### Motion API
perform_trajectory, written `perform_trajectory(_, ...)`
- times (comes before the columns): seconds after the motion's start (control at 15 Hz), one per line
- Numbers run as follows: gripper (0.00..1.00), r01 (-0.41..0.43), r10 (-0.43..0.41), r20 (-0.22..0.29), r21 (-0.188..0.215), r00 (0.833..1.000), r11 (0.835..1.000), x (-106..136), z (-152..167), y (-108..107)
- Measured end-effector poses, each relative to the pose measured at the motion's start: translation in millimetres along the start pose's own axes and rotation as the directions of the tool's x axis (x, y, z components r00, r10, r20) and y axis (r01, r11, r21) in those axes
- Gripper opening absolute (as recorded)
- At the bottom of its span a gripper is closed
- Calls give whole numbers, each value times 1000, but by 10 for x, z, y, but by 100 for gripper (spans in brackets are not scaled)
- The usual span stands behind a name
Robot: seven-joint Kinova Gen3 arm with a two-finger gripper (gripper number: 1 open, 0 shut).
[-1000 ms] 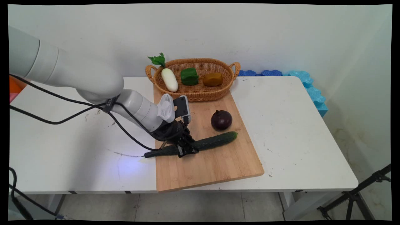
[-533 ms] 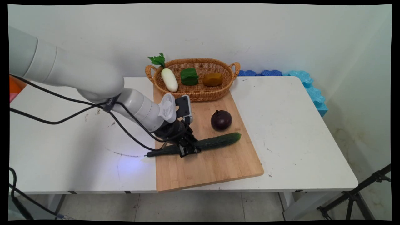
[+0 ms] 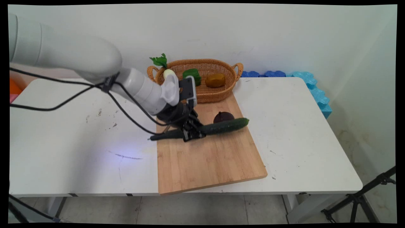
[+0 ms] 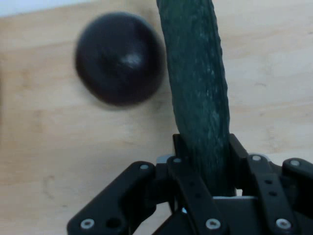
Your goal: Place the picked object in the vegetable basket
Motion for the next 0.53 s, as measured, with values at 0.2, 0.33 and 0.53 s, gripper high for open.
perform_trajectory(0.2, 0, -43, 43, 1, 41, 999, 998, 118, -161, -216)
perform_trajectory(0.33, 0, -66, 65, 6, 63, 998, 996, 164, -230, -343)
perform_trajectory(0.53, 0, -115, 114, 21, 107, 993, 987, 231, -335, -624)
